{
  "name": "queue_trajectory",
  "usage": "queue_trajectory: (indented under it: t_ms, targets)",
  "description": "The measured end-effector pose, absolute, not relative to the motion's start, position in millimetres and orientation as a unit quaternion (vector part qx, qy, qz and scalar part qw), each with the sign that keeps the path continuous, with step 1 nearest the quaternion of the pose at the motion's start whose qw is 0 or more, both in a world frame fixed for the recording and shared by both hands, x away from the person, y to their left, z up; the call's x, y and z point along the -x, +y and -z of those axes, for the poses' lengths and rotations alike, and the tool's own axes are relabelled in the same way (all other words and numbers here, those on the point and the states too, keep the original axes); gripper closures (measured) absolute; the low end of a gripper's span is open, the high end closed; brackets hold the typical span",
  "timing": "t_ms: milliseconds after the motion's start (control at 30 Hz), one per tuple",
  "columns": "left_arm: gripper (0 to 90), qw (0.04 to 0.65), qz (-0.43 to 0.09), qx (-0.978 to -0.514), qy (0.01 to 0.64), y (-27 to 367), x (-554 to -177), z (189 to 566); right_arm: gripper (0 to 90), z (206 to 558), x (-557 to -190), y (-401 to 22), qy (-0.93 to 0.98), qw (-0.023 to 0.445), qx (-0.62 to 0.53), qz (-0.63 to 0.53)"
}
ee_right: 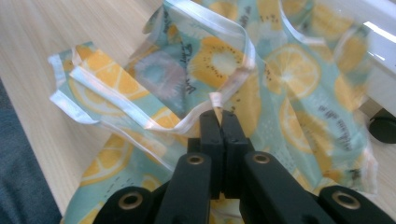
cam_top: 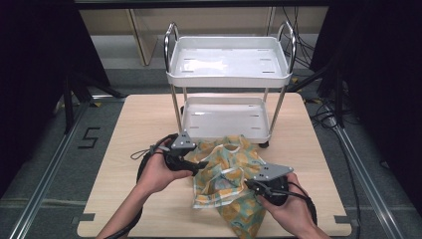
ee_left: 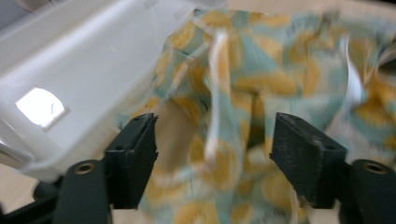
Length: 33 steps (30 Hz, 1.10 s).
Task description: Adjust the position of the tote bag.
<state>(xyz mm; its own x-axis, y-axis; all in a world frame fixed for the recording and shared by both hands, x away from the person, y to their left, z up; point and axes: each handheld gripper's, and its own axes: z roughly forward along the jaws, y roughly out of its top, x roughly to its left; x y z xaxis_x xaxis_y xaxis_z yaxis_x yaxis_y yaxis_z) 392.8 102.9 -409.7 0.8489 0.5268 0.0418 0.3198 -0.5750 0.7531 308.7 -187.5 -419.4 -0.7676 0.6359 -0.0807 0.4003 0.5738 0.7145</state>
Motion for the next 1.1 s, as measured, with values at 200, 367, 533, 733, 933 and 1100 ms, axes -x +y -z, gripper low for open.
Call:
queue_trajectory:
  t_ms: [200, 367, 533, 733, 933, 1100]
  targets:
    - [41.1, 0.379, -0.103, -0.894, 0.217, 79.2, -401.5, 438.5, 90.0, 416.6, -296.0, -183.2, 0.879, 0.153, -0.284, -0.351]
    - [83.5, 0.347, -0.126, -0.912, 0.18, 75.4, -404.0, 439.8, 90.0, 419.8, -283.3, -181.9, 0.883, 0.145, -0.277, -0.35]
    - [88.7, 0.336, -0.118, -0.92, 0.163, 73.6, -386.2, 434.9, 90.0, 432.8, -274.6, -186.6, 0.896, 0.119, -0.273, -0.33]
    - [89.2, 0.325, -0.107, -0.929, 0.141, 76.5, -353.9, 432.0, 90.0, 447.4, -273.1, -197.9, 0.907, 0.101, -0.275, -0.304]
    - [88.9, 0.325, -0.1, -0.932, 0.126, 80.4, -330.0, 434.8, 90.0, 458.8, -285.7, -209.0, 0.905, 0.116, -0.294, -0.283]
    - [87.8, 0.328, -0.092, -0.932, 0.124, 84.3, -328.3, 435.8, 85.2, 455.8, -290.9, -212.1, 0.904, 0.117, -0.301, -0.279]
